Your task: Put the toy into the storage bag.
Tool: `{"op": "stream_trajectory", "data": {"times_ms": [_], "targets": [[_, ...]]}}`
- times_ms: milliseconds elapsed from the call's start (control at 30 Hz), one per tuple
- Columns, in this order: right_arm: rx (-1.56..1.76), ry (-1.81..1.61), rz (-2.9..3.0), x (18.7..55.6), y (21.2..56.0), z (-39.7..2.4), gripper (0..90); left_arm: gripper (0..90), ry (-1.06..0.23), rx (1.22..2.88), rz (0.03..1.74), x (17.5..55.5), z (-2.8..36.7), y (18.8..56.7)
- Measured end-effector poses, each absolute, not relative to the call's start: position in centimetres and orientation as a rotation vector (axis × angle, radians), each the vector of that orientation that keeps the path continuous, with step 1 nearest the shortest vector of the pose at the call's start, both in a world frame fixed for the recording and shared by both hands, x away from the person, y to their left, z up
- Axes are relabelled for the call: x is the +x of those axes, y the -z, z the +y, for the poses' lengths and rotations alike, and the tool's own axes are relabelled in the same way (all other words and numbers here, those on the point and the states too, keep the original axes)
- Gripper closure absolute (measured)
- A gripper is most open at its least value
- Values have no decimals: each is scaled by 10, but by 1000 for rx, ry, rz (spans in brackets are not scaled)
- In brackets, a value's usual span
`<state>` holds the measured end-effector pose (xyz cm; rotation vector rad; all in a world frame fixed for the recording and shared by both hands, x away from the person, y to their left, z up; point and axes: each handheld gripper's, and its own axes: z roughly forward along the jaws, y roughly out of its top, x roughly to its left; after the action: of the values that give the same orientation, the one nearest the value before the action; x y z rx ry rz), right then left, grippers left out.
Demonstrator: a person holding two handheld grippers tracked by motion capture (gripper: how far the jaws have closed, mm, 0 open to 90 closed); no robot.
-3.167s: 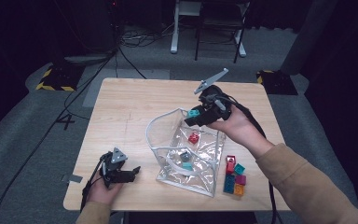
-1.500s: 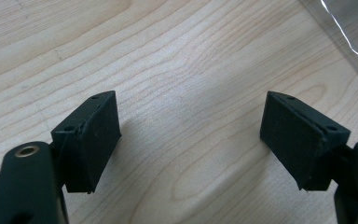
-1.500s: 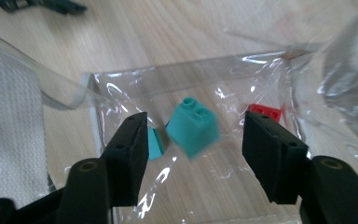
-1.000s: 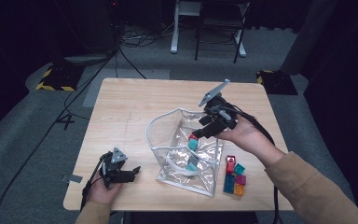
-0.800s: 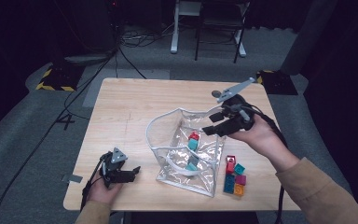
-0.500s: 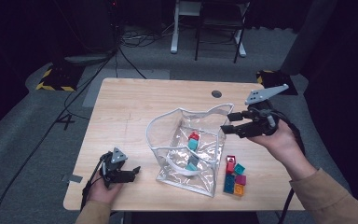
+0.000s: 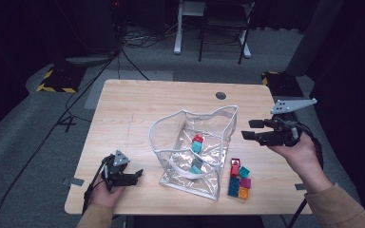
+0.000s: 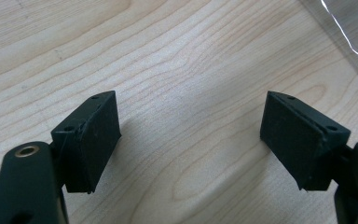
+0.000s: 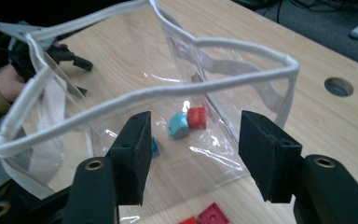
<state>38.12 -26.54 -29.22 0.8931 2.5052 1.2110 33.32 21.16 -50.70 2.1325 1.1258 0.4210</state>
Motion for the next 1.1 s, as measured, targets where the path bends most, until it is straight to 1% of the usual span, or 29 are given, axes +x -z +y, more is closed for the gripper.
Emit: {"op": "stream_trajectory", "data": {"times_ms": [567, 1100], "targets": [[1012, -1100, 2562, 389, 382, -275, 447, 203, -422, 2132, 1126, 333, 212, 507], [1164, -938, 2626, 395, 442, -269, 428, 203, -421, 2134, 1125, 333, 212, 507]]}}
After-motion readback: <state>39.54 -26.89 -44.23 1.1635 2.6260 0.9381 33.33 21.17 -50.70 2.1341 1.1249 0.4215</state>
